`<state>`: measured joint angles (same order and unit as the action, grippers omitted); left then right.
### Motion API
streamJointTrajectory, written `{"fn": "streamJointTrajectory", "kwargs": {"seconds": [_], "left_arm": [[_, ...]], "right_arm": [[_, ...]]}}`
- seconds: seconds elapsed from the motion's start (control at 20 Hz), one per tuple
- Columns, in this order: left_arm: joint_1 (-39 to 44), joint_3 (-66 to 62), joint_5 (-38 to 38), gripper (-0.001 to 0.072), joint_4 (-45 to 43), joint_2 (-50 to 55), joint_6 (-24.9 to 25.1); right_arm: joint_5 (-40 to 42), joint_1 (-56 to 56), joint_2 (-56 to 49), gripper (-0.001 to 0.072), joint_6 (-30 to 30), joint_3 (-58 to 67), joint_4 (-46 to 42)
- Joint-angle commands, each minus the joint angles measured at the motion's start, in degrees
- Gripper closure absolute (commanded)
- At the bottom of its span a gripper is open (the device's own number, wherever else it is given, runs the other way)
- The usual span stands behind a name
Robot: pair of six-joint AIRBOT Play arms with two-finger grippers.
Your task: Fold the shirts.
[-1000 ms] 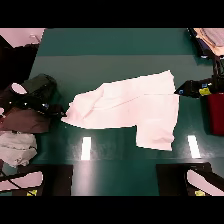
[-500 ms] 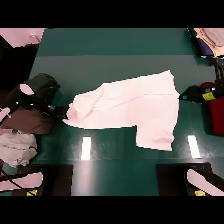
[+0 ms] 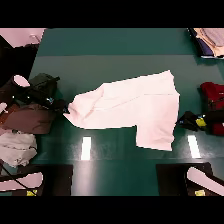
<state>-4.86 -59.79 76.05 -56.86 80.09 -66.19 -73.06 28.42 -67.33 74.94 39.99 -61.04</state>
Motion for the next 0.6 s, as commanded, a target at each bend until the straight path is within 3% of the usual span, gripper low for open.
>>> {"fn": "streamJointTrajectory", "kwargs": {"seconds": [0.0,0.15,0.25,0.3,0.55], "left_arm": [[0.0,-0.33,-0.87,0.0685,0.74,-0.04,0.0],[0.0,-0.33,-1.03,0.0684,0.74,-0.04,-0.02],[0.0,-0.33,0.09,0.0684,0.72,-0.04,-0.9],[0.0,-0.33,1.18,0.0684,0.76,-0.04,-1.75],[-1.18,-6.97,-1.73,0.0685,5.2,-6.97,-4.81]], "right_arm": [[7.17,-0.63,-3.21,0.0304,-1.11,-2.12,4.57],[9.73,-4.02,-4.44,0.0335,-1.11,-2.12,4.44],[10.67,-5.75,-4.46,0.0627,-1.95,-2.12,4.33],[11.08,-6.4,-3.76,0.0694,-2.58,-2.12,4.35],[9.86,-7.21,5.79,0.0696,-2.51,5.33,8.15]]}}
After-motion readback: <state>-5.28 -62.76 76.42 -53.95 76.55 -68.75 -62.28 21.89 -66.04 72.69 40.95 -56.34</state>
